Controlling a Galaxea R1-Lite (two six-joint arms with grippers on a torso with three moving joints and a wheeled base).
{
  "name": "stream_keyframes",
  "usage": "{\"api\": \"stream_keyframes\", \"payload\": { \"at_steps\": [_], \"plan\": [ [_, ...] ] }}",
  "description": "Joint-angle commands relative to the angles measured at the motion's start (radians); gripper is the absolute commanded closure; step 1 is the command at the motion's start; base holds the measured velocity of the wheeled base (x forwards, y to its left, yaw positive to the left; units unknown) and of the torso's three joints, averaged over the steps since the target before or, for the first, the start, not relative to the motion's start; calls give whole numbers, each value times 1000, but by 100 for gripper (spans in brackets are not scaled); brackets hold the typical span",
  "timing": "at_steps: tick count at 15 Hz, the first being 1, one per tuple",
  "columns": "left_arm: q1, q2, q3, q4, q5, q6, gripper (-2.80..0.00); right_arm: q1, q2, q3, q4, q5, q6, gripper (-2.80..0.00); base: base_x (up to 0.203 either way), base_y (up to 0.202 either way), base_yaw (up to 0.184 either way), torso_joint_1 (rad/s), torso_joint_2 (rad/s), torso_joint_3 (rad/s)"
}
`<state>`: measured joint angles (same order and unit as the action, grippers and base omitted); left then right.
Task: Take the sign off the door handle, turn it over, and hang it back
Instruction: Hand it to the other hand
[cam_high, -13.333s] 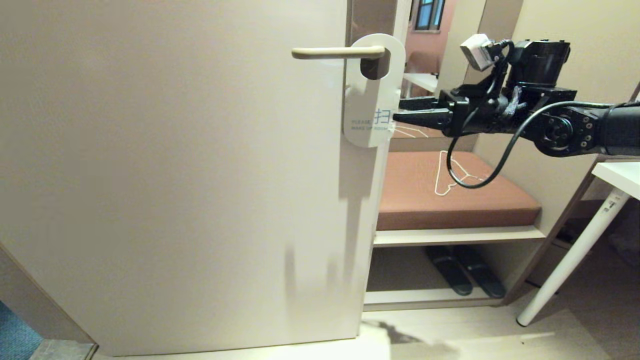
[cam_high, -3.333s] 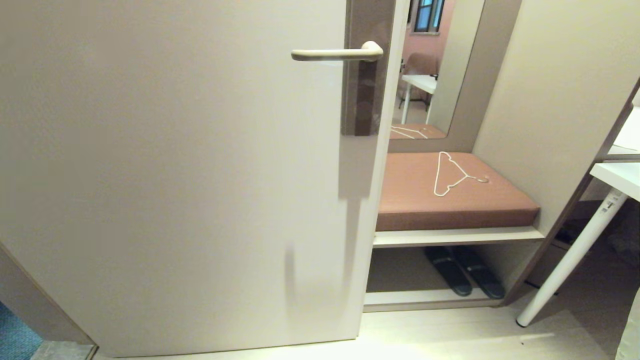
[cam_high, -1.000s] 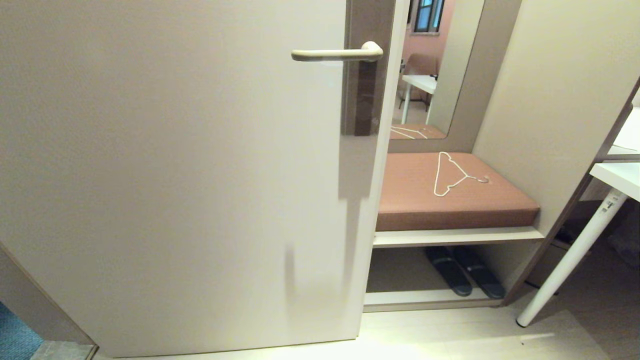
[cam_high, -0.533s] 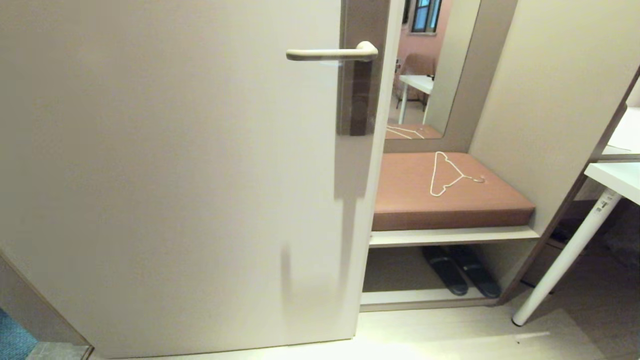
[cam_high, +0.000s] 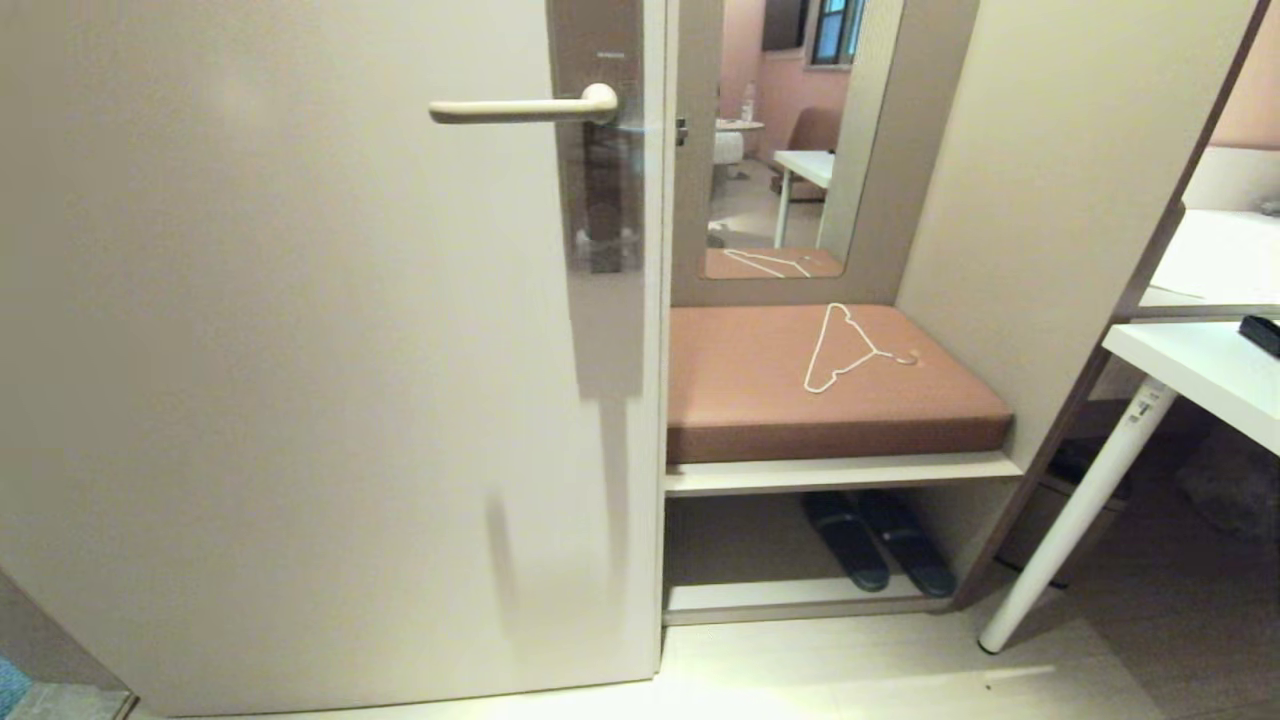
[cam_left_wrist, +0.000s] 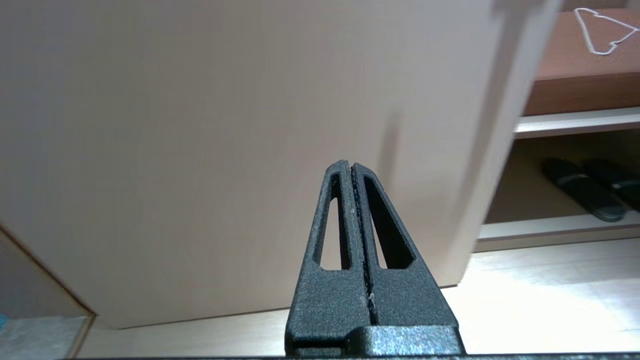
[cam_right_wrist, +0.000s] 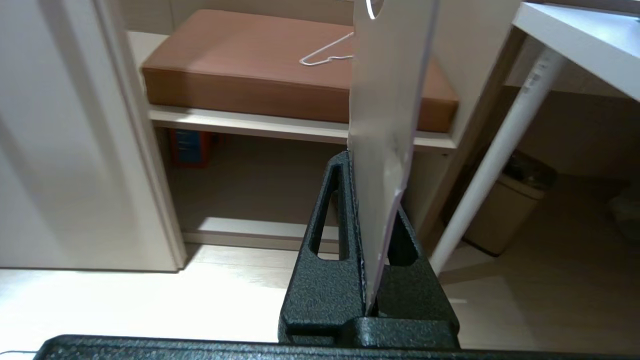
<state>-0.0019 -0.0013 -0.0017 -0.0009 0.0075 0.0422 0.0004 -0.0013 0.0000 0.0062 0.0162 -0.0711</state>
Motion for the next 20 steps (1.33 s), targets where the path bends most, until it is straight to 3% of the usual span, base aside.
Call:
{"api": "stream_keyframes", "payload": {
  "at_steps": [1, 20],
  "plan": [
    [0, 1, 0, -1, 0, -1, 0, 0, 1, 0, 0, 1, -1, 0, 0, -185, 1, 5, 0, 2],
    [0, 1, 0, -1, 3, -7, 0, 1, 1, 0, 0, 3, -6, 0, 0, -12, 0, 0, 0, 1]
  ]
}}
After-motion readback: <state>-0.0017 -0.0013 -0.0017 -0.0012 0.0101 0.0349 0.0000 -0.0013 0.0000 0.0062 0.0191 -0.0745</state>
